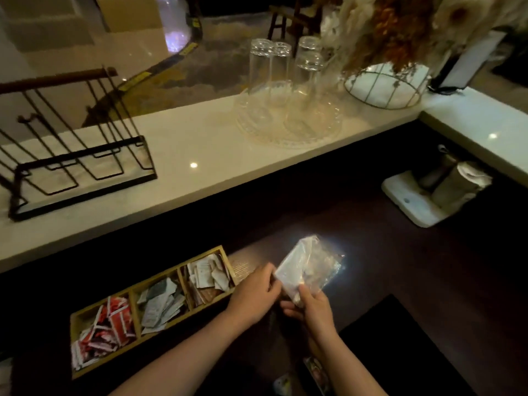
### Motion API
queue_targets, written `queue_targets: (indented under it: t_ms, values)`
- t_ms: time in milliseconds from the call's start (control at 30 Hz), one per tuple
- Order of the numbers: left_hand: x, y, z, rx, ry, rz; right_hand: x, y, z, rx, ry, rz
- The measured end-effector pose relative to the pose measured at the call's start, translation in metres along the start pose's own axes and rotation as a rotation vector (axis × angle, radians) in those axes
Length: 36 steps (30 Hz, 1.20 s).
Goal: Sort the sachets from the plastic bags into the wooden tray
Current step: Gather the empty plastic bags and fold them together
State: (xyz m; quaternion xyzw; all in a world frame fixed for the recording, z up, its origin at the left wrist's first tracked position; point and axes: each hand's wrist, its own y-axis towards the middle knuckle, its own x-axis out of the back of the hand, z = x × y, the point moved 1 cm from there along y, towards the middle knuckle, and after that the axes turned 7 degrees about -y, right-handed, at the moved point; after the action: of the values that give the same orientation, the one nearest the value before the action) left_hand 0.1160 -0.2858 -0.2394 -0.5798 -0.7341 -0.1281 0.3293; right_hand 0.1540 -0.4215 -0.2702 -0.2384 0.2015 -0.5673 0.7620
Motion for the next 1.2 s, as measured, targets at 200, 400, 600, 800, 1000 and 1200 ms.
queue_targets:
  t_ms: [200, 400, 600, 800, 1000, 1200]
  values:
    - [-0.06, 0.021, 0.015, -0.254, 0.259, 0.217, 0.075, -0.002, -0.069, -0.175, 0.009, -0.187]
    - [-0.115, 0.044, 0.017, -0.463, 0.362, 0.247, 0.121, 0.011, -0.134, -0.281, 0.027, -0.362]
    - [-0.152, 0.054, 0.022, -0.571, 0.592, 0.313, 0.163, 0.04, -0.209, -0.415, 0.011, -0.483]
    - [-0.156, 0.055, 0.022, -0.604, 0.654, 0.309, 0.18, 0.08, -0.286, -0.596, 0.067, -0.455]
    - [-0.159, 0.056, 0.025, -0.619, 0.628, 0.292, 0.191, 0.103, -0.319, -0.615, 0.18, -0.452]
    - [-0.16, 0.057, 0.024, -0.631, 0.609, 0.282, 0.198, 0.096, -0.305, -0.61, 0.252, -0.451]
